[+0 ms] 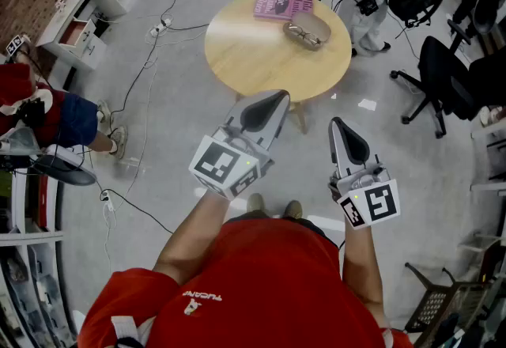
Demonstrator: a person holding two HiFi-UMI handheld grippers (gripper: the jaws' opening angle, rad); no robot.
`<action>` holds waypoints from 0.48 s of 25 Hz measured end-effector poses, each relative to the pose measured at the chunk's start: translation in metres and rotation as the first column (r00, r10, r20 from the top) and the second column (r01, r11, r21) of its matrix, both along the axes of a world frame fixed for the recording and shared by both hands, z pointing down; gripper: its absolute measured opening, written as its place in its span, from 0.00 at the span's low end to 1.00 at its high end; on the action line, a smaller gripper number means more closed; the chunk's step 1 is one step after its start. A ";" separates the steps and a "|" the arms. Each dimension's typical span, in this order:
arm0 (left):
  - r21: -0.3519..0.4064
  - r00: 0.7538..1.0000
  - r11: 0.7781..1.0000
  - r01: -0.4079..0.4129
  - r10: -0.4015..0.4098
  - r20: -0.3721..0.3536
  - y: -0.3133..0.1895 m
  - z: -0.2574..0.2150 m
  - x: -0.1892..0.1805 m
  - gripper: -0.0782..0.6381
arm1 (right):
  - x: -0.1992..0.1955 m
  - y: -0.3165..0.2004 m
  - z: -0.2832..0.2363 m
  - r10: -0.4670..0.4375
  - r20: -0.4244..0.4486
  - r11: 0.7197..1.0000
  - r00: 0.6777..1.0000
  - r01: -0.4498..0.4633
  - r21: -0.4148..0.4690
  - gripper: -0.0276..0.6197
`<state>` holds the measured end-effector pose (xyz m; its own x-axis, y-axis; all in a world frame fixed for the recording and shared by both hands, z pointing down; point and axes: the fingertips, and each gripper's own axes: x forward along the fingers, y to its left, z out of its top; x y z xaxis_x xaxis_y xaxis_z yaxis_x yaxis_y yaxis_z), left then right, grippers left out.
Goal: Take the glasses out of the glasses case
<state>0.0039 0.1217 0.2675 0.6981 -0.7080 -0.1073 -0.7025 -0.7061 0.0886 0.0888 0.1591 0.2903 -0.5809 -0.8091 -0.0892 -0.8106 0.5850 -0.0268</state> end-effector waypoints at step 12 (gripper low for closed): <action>-0.001 0.999 0.999 0.038 -0.038 0.012 -0.006 0.009 0.012 0.12 | 0.020 0.001 0.006 -0.063 0.061 0.998 0.996 0.064 -0.011 0.05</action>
